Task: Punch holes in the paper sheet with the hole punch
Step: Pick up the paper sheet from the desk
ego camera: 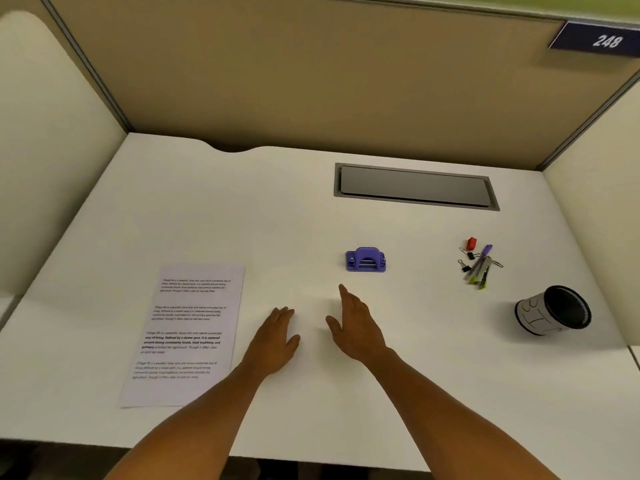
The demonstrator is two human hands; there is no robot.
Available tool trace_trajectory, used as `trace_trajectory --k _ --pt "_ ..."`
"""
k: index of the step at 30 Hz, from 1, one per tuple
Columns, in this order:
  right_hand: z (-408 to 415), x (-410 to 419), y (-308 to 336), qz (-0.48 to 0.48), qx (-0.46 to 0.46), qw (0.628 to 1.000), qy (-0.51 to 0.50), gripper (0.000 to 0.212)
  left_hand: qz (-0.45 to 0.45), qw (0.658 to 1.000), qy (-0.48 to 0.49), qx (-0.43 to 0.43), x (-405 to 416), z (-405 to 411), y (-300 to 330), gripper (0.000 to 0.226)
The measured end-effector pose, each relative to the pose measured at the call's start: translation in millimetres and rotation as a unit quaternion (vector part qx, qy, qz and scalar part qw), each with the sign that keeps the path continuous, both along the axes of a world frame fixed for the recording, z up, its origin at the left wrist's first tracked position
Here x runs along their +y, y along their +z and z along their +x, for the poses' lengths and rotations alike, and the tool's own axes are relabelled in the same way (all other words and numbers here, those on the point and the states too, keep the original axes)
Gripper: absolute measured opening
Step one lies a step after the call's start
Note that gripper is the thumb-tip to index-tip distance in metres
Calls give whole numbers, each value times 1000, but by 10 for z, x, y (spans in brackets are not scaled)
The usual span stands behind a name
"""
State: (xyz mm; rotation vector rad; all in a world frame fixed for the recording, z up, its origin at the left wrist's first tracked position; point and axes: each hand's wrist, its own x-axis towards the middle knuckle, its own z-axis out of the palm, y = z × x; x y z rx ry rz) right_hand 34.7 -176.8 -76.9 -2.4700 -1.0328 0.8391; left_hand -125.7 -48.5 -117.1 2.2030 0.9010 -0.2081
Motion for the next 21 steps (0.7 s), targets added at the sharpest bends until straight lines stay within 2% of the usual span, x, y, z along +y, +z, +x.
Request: trace_trajectory --k 8,14,17,21 --pt "-338 377 140 -57 -17 991 124 72 -5 993 120 -19 302 -654 94 60" --pt "-688 659 122 -74 17 985 153 71 30 975 212 -63 534 -1216 175 50" --pt "-855 784 105 -77 28 982 169 71 63 962 263 -49 656 -1440 213 49" --pt "-1042 939 85 -79 52 981 172 71 50 944 325 -26 835 -1686 243 52"
